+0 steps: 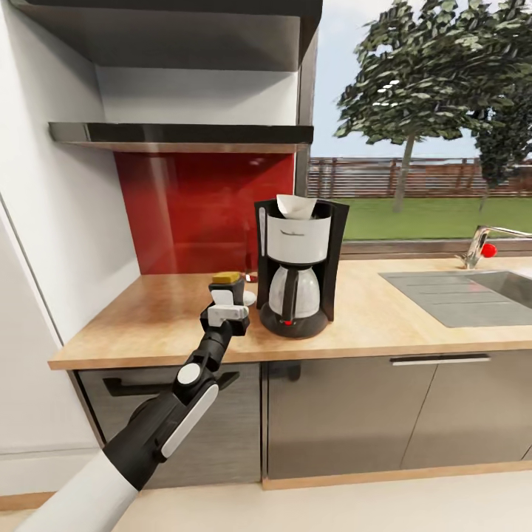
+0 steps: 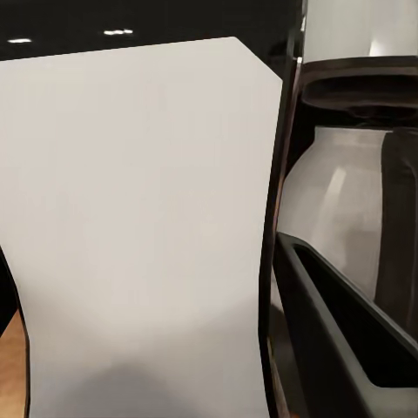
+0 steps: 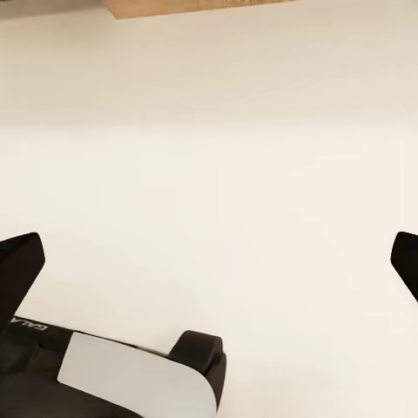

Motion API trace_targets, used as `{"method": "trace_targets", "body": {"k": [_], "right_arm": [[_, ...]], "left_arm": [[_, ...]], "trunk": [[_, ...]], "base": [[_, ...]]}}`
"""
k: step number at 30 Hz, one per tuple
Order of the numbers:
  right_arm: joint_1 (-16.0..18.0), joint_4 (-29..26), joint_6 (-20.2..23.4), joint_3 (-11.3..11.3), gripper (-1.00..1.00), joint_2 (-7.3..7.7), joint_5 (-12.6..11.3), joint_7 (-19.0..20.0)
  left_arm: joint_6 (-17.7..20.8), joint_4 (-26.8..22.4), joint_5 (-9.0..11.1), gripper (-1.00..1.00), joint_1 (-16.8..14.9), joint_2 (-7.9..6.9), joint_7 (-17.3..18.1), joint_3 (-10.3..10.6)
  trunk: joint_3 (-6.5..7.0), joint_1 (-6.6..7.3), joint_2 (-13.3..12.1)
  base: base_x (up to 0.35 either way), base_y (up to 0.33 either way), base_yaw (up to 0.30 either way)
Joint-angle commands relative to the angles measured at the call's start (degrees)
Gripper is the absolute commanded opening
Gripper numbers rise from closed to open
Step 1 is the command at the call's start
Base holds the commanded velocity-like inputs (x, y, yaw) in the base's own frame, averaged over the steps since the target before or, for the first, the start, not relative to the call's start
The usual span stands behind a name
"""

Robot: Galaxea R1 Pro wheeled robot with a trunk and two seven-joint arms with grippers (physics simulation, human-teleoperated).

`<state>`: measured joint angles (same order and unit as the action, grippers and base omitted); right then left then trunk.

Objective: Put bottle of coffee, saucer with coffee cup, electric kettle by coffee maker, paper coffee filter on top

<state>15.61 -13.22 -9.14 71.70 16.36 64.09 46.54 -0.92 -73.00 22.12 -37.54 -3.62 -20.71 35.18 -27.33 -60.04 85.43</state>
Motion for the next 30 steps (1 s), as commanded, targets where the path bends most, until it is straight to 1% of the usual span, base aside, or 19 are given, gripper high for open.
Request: {"method": "trace_targets", "body": {"k": [1,6,11,14,18,22,30], "right_arm": [[0.1,0.0,-0.3,0.5,1.00,-0.01,0.6,0.2],[0.1,0.0,-0.3,0.5,1.00,-0.01,0.7,0.2],[0.0,0.0,-0.4,0.5,1.00,-0.01,0.7,0.2],[0.1,0.0,-0.3,0.5,1.00,-0.01,0.7,0.1],[0.1,0.0,-0.3,0.5,1.00,-0.01,0.7,0.2],[0.1,0.0,-0.3,0.5,1.00,-0.01,0.7,0.2],[0.0,0.0,-0.3,0.5,1.00,-0.01,0.7,0.2]], "left_arm": [[-0.1,-0.1,0.4,-1.00,-0.1,-0.07,-0.4,0.2],[0.0,0.0,0.4,-1.00,-0.1,-0.07,-0.5,0.2],[0.0,0.0,0.4,-1.00,-0.1,-0.07,-0.5,0.2],[0.0,0.0,0.4,-1.00,-0.1,-0.07,-0.5,0.3],[0.0,0.0,0.4,-1.00,-0.1,-0.05,-0.5,0.4],[0.0,0.0,0.4,-1.00,-0.1,-0.05,-0.5,0.4],[0.0,0.0,0.4,-1.00,-0.1,-0.07,-0.5,0.4]], "trunk": [[-0.06,0.00,0.0],[-0.06,0.00,0.0],[-0.96,-1.10,2.0],[-0.96,-1.10,2.0],[-1.68,-1.97,3.6],[-1.68,-1.97,3.6],[-3.12,-3.73,6.9]], "base": [[0.006,0.000,0.000],[0.002,0.000,0.000],[0.000,0.000,0.000],[0.000,0.000,0.000],[0.000,0.000,0.000],[0.000,0.000,0.000],[0.000,0.000,0.000]]}}
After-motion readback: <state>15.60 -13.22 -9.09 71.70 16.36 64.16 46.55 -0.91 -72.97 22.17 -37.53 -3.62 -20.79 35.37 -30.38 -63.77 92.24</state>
